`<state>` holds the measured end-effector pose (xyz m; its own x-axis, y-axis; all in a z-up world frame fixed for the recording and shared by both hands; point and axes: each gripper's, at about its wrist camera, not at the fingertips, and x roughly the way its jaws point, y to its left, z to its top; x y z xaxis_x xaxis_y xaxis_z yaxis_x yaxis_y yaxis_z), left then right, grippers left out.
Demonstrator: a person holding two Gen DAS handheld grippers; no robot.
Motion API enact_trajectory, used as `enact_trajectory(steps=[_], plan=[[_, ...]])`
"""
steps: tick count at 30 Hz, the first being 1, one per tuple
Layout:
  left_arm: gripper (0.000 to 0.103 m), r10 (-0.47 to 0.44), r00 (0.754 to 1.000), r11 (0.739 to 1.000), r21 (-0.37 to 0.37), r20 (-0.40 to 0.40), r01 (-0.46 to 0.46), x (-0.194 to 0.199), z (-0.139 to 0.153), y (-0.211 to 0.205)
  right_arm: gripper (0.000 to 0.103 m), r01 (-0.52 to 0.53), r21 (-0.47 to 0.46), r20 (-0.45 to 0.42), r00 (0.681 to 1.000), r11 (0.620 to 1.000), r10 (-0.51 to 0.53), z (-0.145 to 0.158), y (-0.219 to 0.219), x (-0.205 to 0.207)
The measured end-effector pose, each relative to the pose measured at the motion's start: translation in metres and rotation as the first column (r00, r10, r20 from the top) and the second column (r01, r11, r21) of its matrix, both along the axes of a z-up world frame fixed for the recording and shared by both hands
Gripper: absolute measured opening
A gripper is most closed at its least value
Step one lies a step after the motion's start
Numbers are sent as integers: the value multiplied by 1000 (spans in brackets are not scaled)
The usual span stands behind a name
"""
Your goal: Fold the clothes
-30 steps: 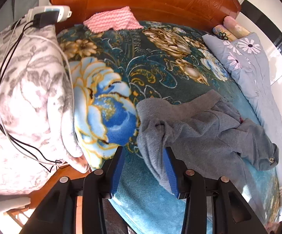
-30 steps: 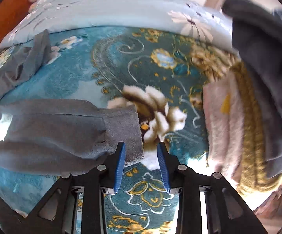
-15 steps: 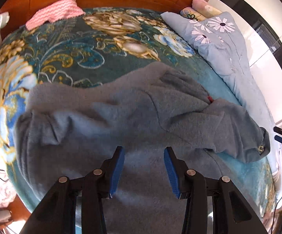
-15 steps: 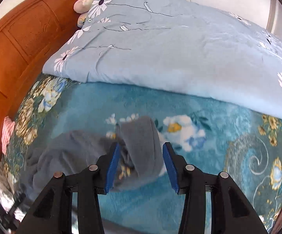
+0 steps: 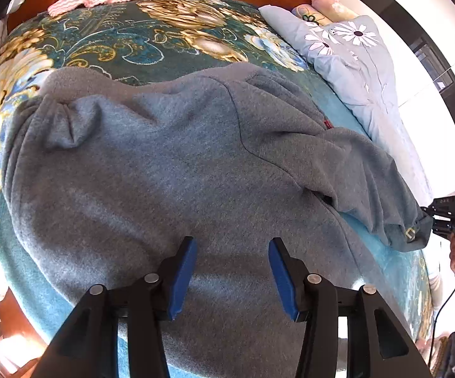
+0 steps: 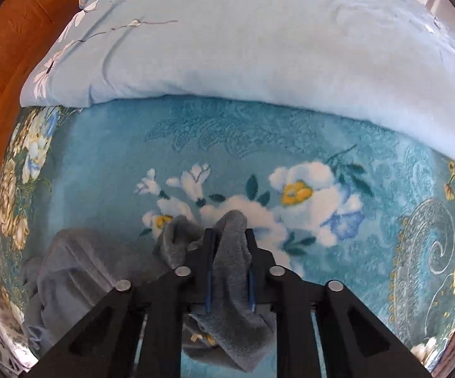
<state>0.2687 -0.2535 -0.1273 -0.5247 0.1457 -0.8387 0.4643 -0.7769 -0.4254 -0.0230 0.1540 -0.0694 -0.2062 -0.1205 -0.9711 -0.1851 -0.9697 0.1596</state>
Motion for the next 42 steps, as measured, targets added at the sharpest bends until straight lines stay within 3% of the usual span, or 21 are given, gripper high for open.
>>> enact_trajectory(steps=[5, 7, 10, 13, 16, 18, 20, 22, 25, 27, 30, 35, 39, 40, 42], plan=[[52, -11, 1000, 1000, -8, 1, 11, 8, 11, 6, 8, -130, -96, -108, 987, 987, 119, 39, -15, 62], [52, -9, 1000, 1000, -4, 5, 9, 12, 13, 8, 8, -207, -175, -231, 959, 963, 164, 71, -28, 96], [52, -4, 1000, 1000, 15, 10, 3, 16, 15, 10, 8, -371, -133, -324, 893, 919, 314, 96, -54, 152], [52, -19, 1000, 1000, 8, 11, 19, 19, 19, 13, 8, -424, -71, -238, 886, 903, 398, 68, -62, 202], [52, -34, 999, 999, -3, 11, 34, 23, 24, 15, 11, -407, -46, -83, 912, 912, 402, 17, -56, 240], [52, -34, 999, 999, -6, 12, 34, 25, 25, 14, 12, -376, -78, -60, 926, 924, 372, 6, -44, 259], [52, -25, 1000, 1000, 0, 6, 25, 26, 26, 13, 21, -344, -120, -64, 939, 931, 339, 8, -32, 274], [52, -19, 1000, 1000, 12, 1, 19, 25, 25, 13, 28, -319, -86, -106, 945, 944, 310, 24, -22, 278], [52, -17, 1000, 999, 31, -4, 17, 23, 24, 14, 30, -282, -38, -179, 946, 959, 271, 48, -10, 275], [52, -32, 999, 999, 28, 0, 32, 25, 25, 16, 40, -288, -69, -217, 939, 955, 267, 56, -13, 256], [52, -41, 999, 999, 21, -7, 41, 29, 30, 17, 46, -288, -127, -195, 946, 949, 260, 40, -23, 229], [53, -19, 1000, 999, 36, 4, 19, 31, 27, 13, 46, -144, -172, -81, 988, 975, 132, 0, -9, 230], [53, -34, 999, 999, 26, 30, 34, 31, 27, 18, 46, -87, -252, -40, 996, 964, 80, -13, -11, 227], [53, -34, 999, 999, 19, 31, 33, 32, 28, 18, 42, -68, -275, -33, 998, 959, 61, -13, -12, 225], [53, -36, 999, 999, 20, 26, 36, 29, 31, 17, 21, -61, -304, -20, 998, 951, 58, -10, -17, 223]])
